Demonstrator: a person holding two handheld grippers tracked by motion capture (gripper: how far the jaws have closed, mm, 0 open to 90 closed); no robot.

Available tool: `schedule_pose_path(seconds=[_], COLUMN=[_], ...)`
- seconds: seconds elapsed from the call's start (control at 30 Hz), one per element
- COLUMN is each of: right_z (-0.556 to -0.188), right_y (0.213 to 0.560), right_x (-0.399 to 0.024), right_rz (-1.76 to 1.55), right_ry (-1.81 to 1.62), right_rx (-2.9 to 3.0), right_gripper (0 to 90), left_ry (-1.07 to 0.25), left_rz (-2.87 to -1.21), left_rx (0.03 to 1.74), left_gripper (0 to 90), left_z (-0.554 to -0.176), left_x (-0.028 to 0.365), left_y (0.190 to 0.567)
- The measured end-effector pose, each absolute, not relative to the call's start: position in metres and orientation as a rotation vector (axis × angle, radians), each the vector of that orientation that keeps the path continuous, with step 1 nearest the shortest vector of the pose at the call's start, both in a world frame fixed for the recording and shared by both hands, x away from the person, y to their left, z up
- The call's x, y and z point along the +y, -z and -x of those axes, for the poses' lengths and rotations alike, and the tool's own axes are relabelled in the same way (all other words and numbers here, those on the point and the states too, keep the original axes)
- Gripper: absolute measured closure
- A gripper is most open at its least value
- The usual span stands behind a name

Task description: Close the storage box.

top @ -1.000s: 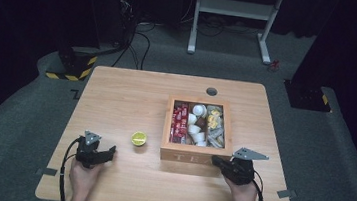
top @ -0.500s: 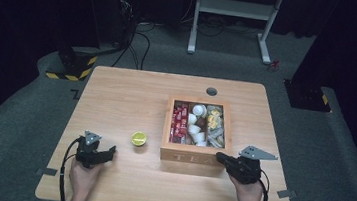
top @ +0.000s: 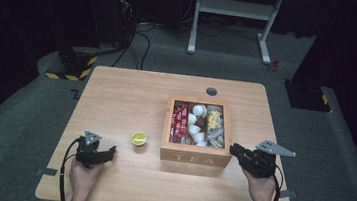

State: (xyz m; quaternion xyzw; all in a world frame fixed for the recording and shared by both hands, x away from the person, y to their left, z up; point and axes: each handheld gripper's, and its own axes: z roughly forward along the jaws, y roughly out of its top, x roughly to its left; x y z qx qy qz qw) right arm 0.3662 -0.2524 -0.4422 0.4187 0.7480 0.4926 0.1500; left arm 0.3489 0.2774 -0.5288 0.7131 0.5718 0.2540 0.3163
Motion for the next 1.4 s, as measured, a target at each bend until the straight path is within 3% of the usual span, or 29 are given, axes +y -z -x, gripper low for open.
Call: schedule_pose_path(seconds=[0.33,0.8,1.4], right_z=[-0.374,-0.383,-0.395], right_y=[0.448,0.460,0.501], right_x=[-0.271,-0.292,-0.294], right_rz=[-1.296,-1.397,-1.485], right_ry=[-1.372,-1.310,-1.071], right_rx=[2.049,1.985,2.023], right_gripper=[61.8,61.6,59.5], left_ry=[-0.669,-0.669,-0.670], left_rz=[-1.878,-1.878,-1.880], left_rx=[1.506,1.506,1.505], left_gripper=[21.4,21.5,21.5], left_z=[-0.349,-0.349,-0.349], left_x=[0.277,0.277,0.277], left_y=[0.529,0.529,0.529])
